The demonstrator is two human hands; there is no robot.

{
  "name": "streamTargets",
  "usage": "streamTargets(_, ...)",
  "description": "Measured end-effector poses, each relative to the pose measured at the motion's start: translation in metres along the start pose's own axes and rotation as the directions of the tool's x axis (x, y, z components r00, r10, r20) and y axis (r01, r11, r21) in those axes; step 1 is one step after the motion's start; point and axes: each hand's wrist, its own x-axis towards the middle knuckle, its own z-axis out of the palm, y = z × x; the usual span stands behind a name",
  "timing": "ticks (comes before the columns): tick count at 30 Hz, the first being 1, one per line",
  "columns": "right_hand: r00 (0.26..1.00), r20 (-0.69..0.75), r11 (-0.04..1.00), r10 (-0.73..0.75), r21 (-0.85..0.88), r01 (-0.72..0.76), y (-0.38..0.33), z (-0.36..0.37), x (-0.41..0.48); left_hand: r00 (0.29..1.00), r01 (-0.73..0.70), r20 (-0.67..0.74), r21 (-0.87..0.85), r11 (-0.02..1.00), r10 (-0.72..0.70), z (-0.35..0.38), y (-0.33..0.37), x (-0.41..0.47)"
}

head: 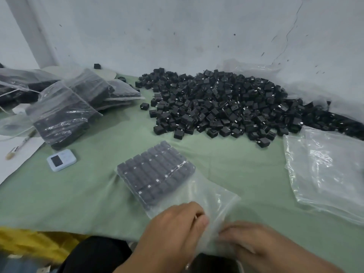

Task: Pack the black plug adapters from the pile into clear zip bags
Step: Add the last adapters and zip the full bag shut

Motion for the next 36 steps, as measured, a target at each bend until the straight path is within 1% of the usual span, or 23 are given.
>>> streamTargets(2,0.976,-0.101,0.979,0.193,0.089,-0.184,0.021,-0.029,-0.001,0.989,0.029,-0.143,-0.024,0.999,-0.033,-0.004,-0.026,0.010)
streamTargets(3,0.953,-0.167,0.965,0.254,0.111,-0.238,0.037,-0.044,0.006,0.972,0.064,-0.227,-0.005,0.998,-0.064,-0.007,-0.041,0.015)
streamTargets(4,0.926,-0.235,0.955,0.294,0.100,-0.278,0.051,-0.058,0.020,0.942,0.120,-0.315,0.004,0.993,-0.112,-0.011,-0.057,0.021)
streamTargets(5,0.907,-0.295,0.953,0.301,0.073,-0.293,0.067,-0.070,0.041,0.900,0.185,-0.402,-0.003,0.983,-0.171,-0.015,-0.073,0.027)
streamTargets(7,0.875,-0.348,0.934,0.338,0.011,-0.356,0.098,-0.086,0.096,0.800,0.315,-0.524,-0.050,0.948,-0.293,-0.020,-0.099,0.033)
streamTargets(9,0.873,-0.331,0.915,0.357,-0.065,-0.399,0.124,-0.097,0.160,0.731,0.395,-0.564,-0.109,0.912,-0.384,-0.018,-0.111,0.035)
streamTargets(11,0.885,-0.295,0.906,0.361,-0.114,-0.407,0.140,-0.103,0.220,0.700,0.409,-0.582,-0.150,0.900,-0.415,-0.015,-0.113,0.036)
streamTargets(14,0.876,-0.291,0.884,0.384,-0.159,-0.440,0.153,-0.109,0.295,0.649,0.400,-0.645,-0.160,0.902,-0.403,-0.013,-0.111,0.038)
streamTargets(17,0.881,-0.266,0.846,0.391,-0.272,-0.458,0.160,-0.106,0.350,0.591,0.397,-0.714,-0.148,0.906,-0.375,-0.014,-0.112,0.042)
streamTargets(22,0.894,-0.203,0.815,0.399,-0.369,-0.447,0.167,-0.098,0.407,0.556,0.343,-0.777,-0.109,0.933,-0.295,-0.012,-0.118,0.053)
streamTargets(24,0.899,-0.141,0.789,0.416,-0.435,-0.433,0.169,-0.097,0.417,0.553,0.321,-0.792,-0.085,0.943,-0.259,-0.012,-0.120,0.055)
streamTargets(26,0.898,-0.087,0.781,0.431,-0.462,-0.419,0.170,-0.098,0.414,0.564,0.324,-0.778,-0.098,0.941,-0.275,-0.013,-0.119,0.054)
streamTargets(28,0.913,-0.095,0.789,0.397,-0.474,-0.392,0.170,-0.098,0.397,0.583,0.345,-0.753,-0.109,0.932,-0.304,-0.012,-0.117,0.051)
streamTargets(30,0.939,-0.134,0.801,0.317,-0.492,-0.341,0.168,-0.092,0.368,0.594,0.353,-0.736,-0.127,0.927,-0.326,-0.013,-0.114,0.048)
streamTargets(32,0.950,-0.173,0.803,0.261,-0.508,-0.313,0.164,-0.082,0.332,0.599,0.349,-0.719,-0.161,0.923,-0.352,-0.013,-0.111,0.047)
streamTargets(36,0.943,-0.191,0.753,0.274,-0.567,-0.334,0.157,-0.070,0.260,0.622,0.373,-0.676,-0.187,0.909,-0.394,-0.010,-0.116,0.045)
